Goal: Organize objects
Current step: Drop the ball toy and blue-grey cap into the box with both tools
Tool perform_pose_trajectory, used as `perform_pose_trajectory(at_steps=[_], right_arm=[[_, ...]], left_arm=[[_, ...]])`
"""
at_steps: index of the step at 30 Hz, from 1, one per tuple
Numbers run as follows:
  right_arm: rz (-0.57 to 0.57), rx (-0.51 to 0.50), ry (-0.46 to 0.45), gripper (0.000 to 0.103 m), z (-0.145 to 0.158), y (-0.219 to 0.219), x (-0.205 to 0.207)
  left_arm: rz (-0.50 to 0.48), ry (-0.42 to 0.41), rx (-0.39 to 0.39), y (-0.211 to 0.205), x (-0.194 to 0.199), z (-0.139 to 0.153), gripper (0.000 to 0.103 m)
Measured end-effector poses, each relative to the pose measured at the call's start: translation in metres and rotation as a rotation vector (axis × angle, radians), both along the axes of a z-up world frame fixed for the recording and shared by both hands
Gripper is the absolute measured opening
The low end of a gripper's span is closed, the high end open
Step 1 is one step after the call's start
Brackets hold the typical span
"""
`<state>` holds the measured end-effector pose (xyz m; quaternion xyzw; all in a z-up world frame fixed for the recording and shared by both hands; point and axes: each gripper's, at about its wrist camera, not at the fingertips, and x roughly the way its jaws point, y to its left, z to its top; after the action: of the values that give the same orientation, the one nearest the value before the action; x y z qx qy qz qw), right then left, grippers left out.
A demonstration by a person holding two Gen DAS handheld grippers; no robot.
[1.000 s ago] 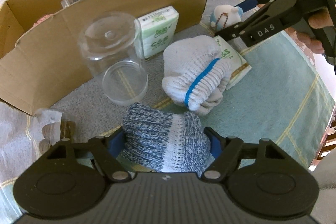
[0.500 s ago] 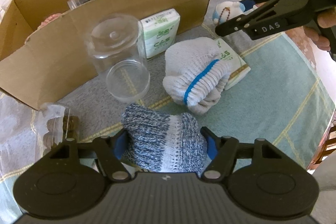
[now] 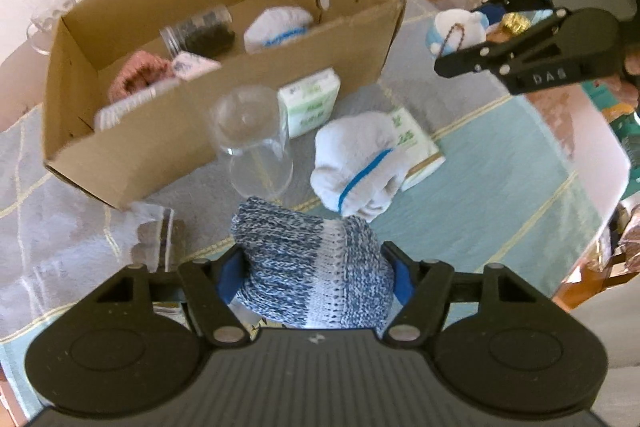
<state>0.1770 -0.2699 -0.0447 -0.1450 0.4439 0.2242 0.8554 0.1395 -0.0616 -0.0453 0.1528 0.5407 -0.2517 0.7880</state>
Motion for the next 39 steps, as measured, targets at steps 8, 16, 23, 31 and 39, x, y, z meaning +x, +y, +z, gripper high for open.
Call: perform_pose_trajectory(at_steps=[8,16,23,31,39], right_arm=[[0.039,0.03,-0.066,0.052,0.046,0.002,0.004],[0.043,0.065,-0.113,0.052,0.07,0.013,0.031],[0.027,0.084,-0.117,0.063,0.07,0.029,0.06],[-0.03,0.062,-0.119,0.103,0.06,0.034,0.067],[-0.115,0.059,-0.068,0.103,0.055,0.027,0.062]], left_arm=[[-0.009,-0.074,-0.033,-0.001,0.014,0.044,0.07],[0.01,-0.185,-0.032,0.003,0.057,0.082,0.07],[0.058,-0.209,-0.022,0.007,0.114,0.079,0.07],[0.09,-0.195,-0.021,0.004,0.16,0.067,0.07],[0.053,-0.174,-0.035,-0.023,0.196,0.058,0.07]])
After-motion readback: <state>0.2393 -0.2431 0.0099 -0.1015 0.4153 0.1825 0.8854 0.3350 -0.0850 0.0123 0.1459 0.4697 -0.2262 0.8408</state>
